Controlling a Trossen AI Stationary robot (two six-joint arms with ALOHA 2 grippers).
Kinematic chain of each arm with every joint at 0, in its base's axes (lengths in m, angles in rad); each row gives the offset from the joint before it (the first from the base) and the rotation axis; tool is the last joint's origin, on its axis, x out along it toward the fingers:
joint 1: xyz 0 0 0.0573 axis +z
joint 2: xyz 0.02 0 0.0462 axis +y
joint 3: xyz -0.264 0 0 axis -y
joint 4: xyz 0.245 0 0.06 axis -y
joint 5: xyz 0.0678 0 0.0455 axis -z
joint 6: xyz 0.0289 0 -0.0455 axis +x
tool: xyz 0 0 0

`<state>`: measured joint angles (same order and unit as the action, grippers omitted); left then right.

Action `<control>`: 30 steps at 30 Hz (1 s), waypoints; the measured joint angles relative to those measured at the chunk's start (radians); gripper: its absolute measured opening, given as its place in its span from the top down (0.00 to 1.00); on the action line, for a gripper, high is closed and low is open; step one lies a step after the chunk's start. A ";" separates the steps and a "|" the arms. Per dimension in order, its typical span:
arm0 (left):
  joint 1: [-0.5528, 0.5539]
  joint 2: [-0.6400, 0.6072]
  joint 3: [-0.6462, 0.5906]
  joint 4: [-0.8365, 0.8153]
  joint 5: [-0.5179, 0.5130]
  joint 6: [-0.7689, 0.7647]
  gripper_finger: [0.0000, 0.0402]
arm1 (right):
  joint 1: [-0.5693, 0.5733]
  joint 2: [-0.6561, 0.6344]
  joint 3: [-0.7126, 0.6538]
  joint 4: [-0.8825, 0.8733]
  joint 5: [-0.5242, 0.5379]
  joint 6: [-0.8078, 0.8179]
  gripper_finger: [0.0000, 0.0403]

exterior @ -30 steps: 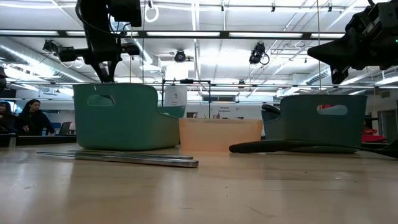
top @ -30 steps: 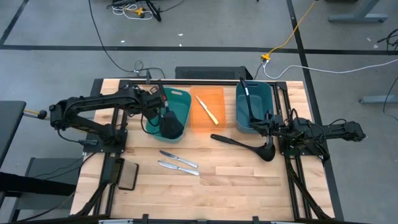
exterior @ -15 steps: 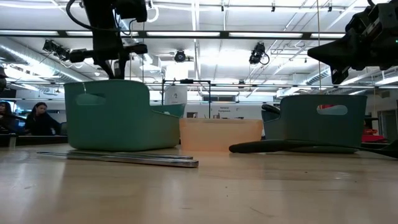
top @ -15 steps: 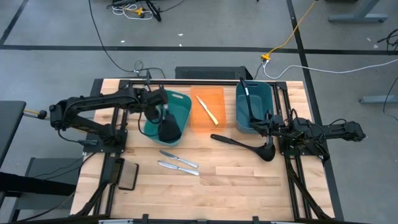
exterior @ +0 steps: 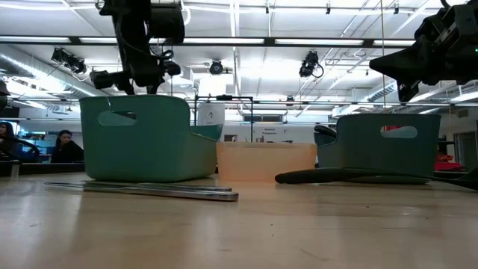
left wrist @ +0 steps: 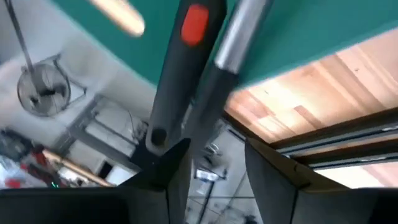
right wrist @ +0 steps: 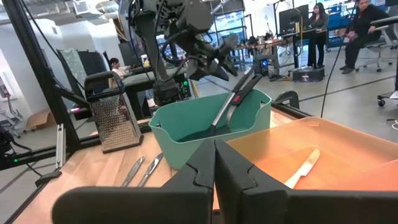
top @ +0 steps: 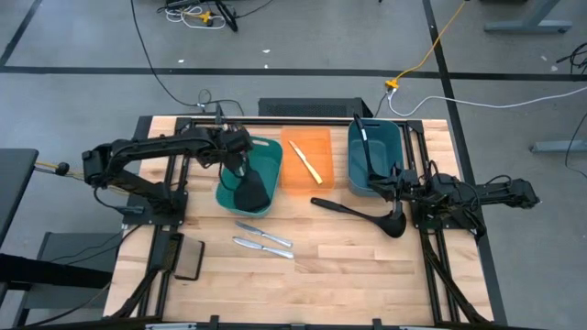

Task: Pick & Place Kitchen Items
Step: Adjust the green bin

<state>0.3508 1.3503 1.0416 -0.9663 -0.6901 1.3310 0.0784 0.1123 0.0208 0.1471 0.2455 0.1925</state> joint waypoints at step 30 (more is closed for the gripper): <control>-0.535 0.047 0.149 -0.123 0.665 -1.193 0.46 | 0.000 0.000 0.000 -0.003 0.001 0.006 0.98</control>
<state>-0.1841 1.3970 1.1904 -1.0889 -0.0256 0.1377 0.0784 0.1127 0.0208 0.1436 0.2465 0.1982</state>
